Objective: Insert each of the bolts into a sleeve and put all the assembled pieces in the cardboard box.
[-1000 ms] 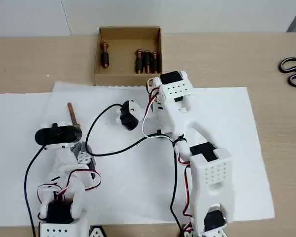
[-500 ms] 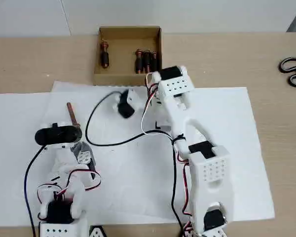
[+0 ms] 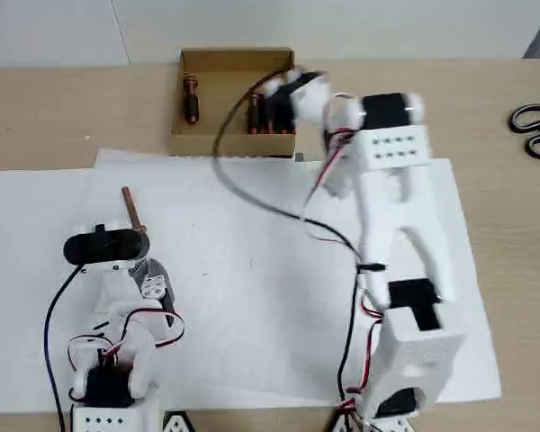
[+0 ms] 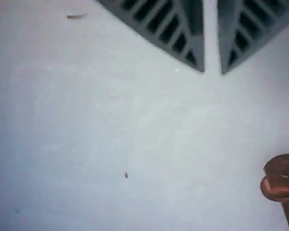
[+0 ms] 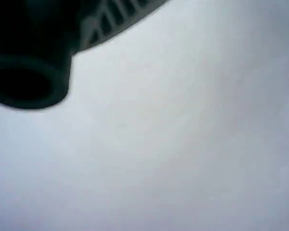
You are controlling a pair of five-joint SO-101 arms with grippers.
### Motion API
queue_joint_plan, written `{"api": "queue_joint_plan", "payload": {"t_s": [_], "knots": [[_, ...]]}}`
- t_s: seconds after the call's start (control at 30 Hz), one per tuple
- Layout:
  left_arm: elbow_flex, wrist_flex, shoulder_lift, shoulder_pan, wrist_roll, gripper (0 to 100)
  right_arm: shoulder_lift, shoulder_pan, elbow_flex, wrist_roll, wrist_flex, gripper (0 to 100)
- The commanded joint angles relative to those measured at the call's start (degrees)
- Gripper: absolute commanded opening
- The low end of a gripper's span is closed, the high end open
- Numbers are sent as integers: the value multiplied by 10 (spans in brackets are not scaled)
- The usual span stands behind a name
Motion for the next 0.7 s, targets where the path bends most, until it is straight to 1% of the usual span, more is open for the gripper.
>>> {"api": "queue_joint_plan", "payload": {"t_s": [0.0, 0.1, 0.17, 0.27, 0.4, 0.67], "knots": [[-2, -14, -4, -3, -4, 6, -55, 42, -5, -62, 8, 4], [-22, -11, -1, -7, -5, 6, -79, 56, 33, -120, 8, 4], [-58, -7, -1, -7, -5, 6, -103, 65, 73, -156, 8, 4], [-120, 1, 2, -7, -5, 6, -160, 77, 141, -185, 8, 4], [-179, 11, 55, -7, -37, 6, -242, 86, 245, -189, 4, 5], [-359, 14, 267, -7, -35, 6, -356, 138, 408, -189, 1, 5]]}}
